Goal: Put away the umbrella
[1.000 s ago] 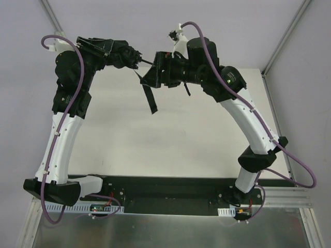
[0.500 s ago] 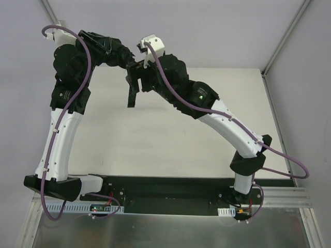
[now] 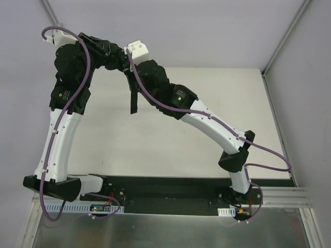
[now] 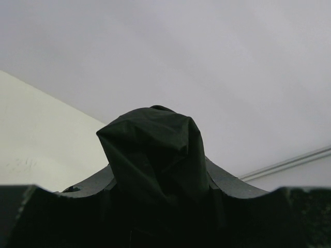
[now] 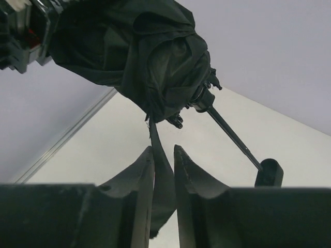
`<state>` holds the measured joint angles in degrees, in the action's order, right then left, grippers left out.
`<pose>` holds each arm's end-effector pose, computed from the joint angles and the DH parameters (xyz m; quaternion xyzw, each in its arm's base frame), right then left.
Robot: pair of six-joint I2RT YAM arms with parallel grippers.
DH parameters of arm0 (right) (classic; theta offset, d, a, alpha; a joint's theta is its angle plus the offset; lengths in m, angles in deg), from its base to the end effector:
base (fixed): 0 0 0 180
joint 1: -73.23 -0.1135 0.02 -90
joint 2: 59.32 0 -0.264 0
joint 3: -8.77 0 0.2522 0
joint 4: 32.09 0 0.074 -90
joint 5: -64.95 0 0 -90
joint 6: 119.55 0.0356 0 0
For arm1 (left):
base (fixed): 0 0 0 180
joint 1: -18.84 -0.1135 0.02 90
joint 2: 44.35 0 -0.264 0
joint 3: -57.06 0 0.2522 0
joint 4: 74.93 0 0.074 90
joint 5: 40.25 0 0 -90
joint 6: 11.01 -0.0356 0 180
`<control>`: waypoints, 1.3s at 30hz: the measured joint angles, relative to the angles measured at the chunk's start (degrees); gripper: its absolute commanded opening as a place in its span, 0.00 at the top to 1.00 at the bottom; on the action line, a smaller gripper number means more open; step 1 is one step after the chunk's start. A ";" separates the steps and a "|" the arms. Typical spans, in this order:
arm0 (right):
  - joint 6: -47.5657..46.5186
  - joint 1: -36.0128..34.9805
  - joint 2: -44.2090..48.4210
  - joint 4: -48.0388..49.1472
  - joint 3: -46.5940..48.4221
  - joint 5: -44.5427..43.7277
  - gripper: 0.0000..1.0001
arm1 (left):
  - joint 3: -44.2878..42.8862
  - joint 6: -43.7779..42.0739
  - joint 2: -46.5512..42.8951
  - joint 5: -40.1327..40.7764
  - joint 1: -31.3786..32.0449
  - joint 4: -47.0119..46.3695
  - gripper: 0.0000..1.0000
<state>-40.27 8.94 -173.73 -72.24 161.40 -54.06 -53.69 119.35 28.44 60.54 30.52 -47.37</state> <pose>0.2031 0.3820 0.5064 -0.2856 0.6581 0.1425 0.6819 0.2441 -0.0437 0.5405 -0.2278 0.5995 -0.2815 0.7138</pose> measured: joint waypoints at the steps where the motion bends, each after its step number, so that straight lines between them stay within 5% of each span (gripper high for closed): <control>1: 0.02 0.09 0.00 0.00 -0.09 0.79 1.00 | 0.00 1.27 0.00 0.70 0.00 1.05 1.00; 8: 5.57 2.73 0.90 -0.33 -1.97 12.00 1.00 | 0.11 13.35 -0.07 1.75 -0.02 5.07 1.00; 14: 22.62 12.66 3.30 1.88 -4.96 35.52 1.00 | 1.79 27.30 -0.17 -0.81 -0.17 5.84 1.00; 20: 45.24 18.08 3.98 13.88 -7.61 57.11 1.00 | 5.97 40.41 -0.57 -7.30 -1.38 5.64 1.00; 26: 63.14 16.61 4.22 29.38 -10.23 63.82 1.00 | 6.88 46.14 -1.99 -12.79 -2.01 3.76 1.00; 31: 61.96 16.20 7.96 28.06 -17.00 64.22 1.00 | 6.95 50.14 -2.97 -14.38 -2.80 2.25 1.00; 39: 47.15 17.59 14.10 22.36 -28.00 56.15 0.99 | 9.33 54.75 -3.06 -16.76 -2.80 2.12 1.00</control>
<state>6.87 26.53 -159.63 -49.88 133.40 2.09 -44.36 174.10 25.38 43.77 27.73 -45.25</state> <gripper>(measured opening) 0.004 0.388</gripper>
